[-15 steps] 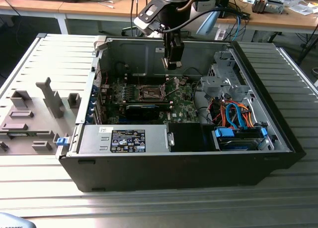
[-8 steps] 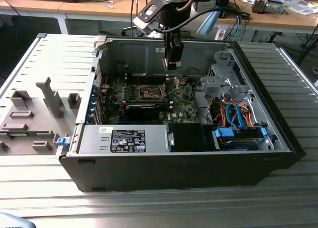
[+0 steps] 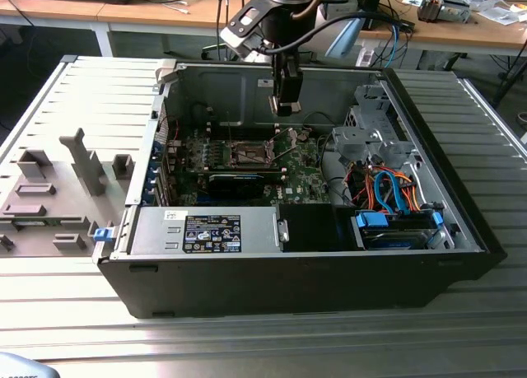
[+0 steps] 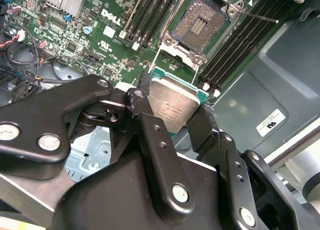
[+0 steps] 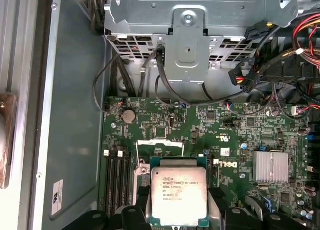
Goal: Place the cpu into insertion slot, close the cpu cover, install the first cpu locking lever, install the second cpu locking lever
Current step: 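Place the cpu into insertion slot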
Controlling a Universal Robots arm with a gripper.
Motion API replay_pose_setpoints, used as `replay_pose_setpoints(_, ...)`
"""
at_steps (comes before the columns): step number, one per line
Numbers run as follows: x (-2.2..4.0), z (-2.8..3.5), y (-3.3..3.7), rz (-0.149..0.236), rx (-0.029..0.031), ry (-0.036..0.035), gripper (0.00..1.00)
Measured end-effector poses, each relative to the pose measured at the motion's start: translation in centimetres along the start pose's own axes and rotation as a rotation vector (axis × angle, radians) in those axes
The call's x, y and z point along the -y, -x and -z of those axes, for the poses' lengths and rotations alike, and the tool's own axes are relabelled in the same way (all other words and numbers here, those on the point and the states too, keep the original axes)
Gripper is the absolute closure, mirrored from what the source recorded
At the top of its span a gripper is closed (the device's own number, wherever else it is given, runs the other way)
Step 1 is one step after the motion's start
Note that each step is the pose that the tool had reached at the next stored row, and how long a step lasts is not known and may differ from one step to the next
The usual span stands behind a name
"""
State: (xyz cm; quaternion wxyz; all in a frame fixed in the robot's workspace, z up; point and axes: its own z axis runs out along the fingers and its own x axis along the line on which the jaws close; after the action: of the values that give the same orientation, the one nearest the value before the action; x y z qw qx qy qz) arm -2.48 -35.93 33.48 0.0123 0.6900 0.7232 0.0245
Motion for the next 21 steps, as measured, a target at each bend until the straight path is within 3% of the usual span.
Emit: replay_pose_setpoints(21,0.0,-0.03,0.0,-0.05,0.0027,0.0008,0.46)
